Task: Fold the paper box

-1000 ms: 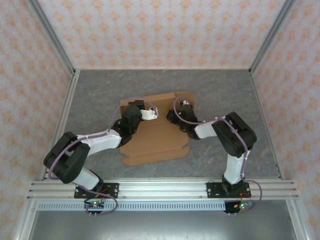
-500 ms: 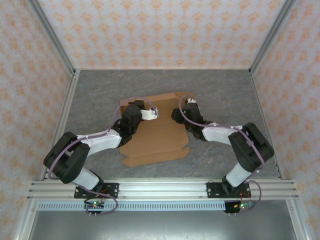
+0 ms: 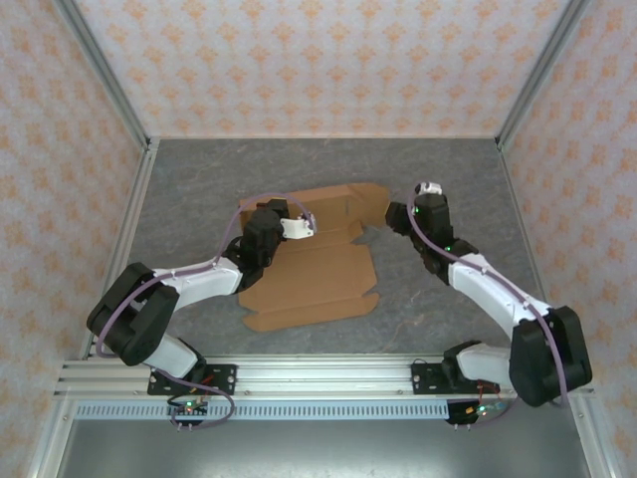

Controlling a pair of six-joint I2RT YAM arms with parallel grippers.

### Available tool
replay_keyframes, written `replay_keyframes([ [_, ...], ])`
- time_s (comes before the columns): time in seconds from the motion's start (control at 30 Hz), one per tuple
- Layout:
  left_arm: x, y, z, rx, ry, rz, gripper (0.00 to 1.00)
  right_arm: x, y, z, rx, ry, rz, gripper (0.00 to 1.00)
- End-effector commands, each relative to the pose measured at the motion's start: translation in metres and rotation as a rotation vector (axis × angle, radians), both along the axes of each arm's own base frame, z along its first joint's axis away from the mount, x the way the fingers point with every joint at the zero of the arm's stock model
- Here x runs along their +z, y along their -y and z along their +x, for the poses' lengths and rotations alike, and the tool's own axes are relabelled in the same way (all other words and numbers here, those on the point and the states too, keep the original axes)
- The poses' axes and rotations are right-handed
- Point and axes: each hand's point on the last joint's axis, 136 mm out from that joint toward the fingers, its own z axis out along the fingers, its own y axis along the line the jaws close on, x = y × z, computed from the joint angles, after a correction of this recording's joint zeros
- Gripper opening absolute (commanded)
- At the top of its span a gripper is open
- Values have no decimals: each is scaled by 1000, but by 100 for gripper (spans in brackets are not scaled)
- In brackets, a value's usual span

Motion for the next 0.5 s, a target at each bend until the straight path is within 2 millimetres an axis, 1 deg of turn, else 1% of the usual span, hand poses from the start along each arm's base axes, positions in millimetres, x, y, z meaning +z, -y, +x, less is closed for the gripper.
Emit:
replay_keyframes([
  [0.0, 13, 1, 1, 15, 17, -21, 0, -15, -8, 12, 82, -59, -40, 50],
  [0.13, 15, 1, 1, 15, 21, -23, 0, -21, -24, 30, 151, -62, -21, 51],
  [0.27, 14, 2, 1, 11, 20, -26, 0, -27, -25, 44, 160, -57, -43, 53],
  [0.33, 14, 2, 1, 11, 19, -25, 0, -32, -30, 50, 184, -56, -42, 53],
  [0.47, 14, 2, 1, 14, 18, -24, 0, -42, -35, 58, 214, -66, -55, 47],
])
